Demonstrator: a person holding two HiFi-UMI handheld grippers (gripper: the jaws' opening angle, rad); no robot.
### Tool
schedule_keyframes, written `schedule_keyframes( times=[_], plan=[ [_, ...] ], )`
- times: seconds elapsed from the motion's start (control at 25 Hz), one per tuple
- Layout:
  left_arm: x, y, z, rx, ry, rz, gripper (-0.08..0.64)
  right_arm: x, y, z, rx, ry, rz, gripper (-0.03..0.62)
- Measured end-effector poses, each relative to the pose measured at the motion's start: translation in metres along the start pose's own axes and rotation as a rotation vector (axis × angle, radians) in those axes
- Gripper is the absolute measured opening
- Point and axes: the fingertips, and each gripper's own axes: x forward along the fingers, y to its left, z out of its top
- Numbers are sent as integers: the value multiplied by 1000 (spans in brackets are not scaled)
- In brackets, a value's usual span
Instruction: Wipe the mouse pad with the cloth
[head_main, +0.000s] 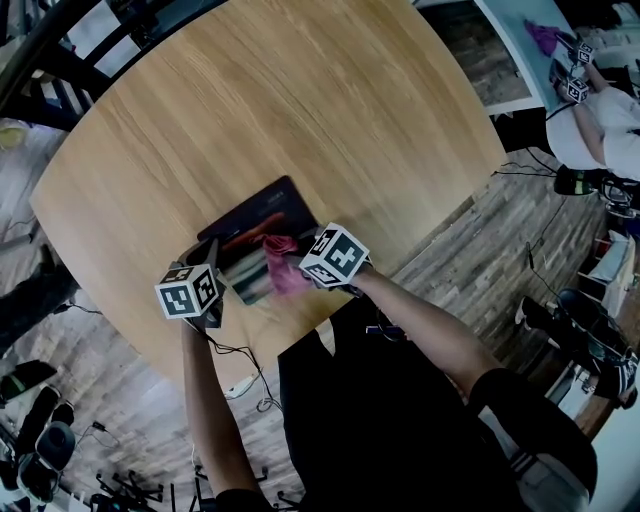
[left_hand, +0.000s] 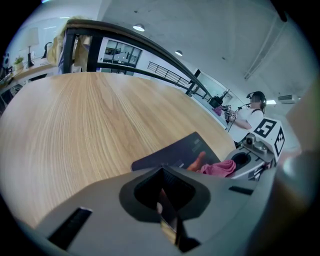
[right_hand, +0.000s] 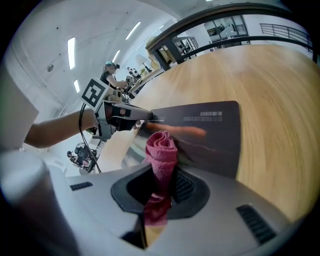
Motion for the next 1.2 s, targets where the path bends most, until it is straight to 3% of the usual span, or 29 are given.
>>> schedule_keyframes(
  times=[1.2],
  plan=[
    [0,5,-1,-26,-10,76,22,-53,-59,-32,119,-75,-112,63]
  ],
)
